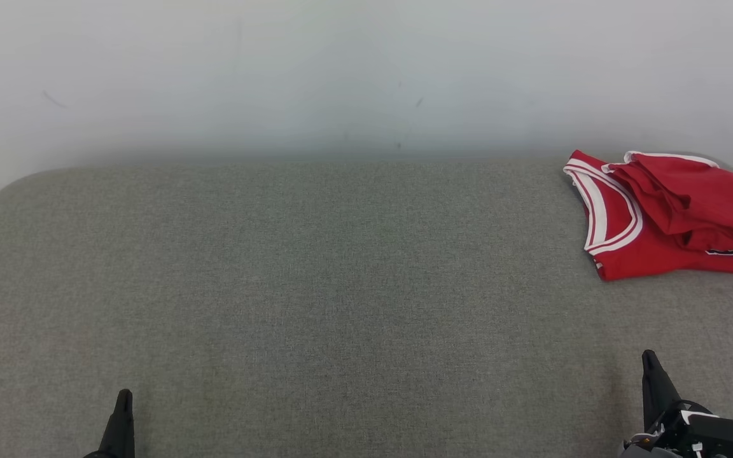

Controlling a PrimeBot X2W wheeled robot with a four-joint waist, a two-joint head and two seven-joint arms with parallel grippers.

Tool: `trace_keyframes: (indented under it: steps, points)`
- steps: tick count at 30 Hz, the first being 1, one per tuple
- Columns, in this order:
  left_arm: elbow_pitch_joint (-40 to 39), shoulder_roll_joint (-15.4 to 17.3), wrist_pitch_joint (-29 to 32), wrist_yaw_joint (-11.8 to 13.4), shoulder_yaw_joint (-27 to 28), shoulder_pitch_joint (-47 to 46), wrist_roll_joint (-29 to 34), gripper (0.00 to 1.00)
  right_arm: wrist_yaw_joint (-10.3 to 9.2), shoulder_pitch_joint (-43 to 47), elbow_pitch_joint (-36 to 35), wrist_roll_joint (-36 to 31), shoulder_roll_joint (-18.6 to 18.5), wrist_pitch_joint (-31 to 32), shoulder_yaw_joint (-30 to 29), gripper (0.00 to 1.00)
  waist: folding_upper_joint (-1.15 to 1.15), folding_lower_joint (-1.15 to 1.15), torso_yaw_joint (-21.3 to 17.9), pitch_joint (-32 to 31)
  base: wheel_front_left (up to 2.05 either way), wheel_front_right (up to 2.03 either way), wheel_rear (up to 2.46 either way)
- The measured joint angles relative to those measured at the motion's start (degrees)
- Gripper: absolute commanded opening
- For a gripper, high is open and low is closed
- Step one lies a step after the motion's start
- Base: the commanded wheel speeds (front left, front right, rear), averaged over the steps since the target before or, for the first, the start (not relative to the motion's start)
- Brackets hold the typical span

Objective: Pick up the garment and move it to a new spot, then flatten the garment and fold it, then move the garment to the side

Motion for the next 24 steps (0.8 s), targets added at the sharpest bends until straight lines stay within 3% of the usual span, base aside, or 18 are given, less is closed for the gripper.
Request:
trace_keyframes:
  steps: [24]
  points:
    - [0.01,0.00,0.00,0.00,0.00,0.00,0.00,0.00,0.00,-0.05,0.01,-0.07,0.12,0.08,-0.24,0.00,0.00,0.00,0.00,0.00,0.00,0.00,0.00]
